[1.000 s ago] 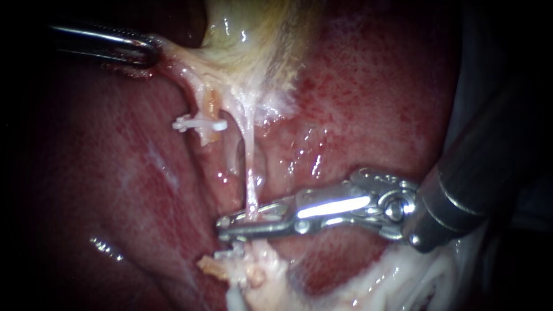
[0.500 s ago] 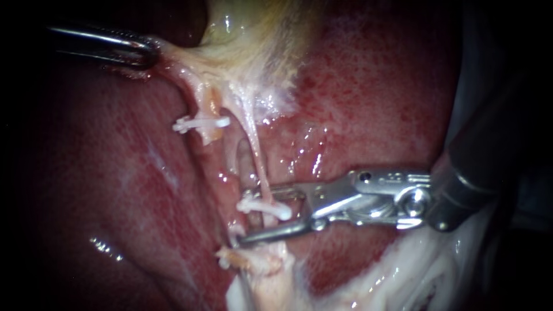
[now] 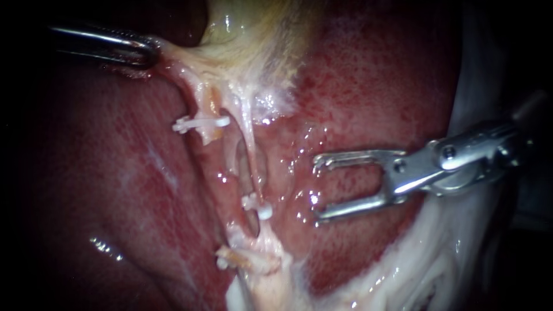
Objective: Going back first clip right tube
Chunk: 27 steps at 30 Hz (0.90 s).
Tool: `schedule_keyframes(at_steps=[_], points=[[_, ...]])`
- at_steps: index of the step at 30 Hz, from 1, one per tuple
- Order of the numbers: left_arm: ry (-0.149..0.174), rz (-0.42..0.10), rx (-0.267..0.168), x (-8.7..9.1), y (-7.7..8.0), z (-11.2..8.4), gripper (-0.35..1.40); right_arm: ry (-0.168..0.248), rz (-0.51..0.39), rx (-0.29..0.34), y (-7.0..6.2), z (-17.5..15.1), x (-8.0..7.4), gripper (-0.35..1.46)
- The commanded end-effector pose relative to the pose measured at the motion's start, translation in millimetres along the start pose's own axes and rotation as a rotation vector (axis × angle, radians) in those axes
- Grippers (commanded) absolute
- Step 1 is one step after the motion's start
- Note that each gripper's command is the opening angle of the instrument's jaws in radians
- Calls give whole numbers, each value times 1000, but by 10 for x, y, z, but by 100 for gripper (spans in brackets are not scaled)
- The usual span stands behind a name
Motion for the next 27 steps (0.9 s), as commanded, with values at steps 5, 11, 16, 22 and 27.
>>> schedule_keyframes(at_steps=[5, 11, 16, 22, 27], points=[[0, 2, 4, -3, 0, 6, -35, -5, -12, -21, 0, -7, 0, 50], [0, 11, -2, -20, -2, 26, -35, -6, -18, -21, 0, -8, 0, 50], [-11, 19, -14, -34, -6, 49, -35, -5, -18, -19, -1, -8, -1, 50], [-27, 32, -26, -43, -6, 70, -35, -5, -18, -18, -1, -9, -1, 50], [-27, 33, -30, -43, -7, 71, -35, -5, -18, -18, -1, -10, -1, 50]])
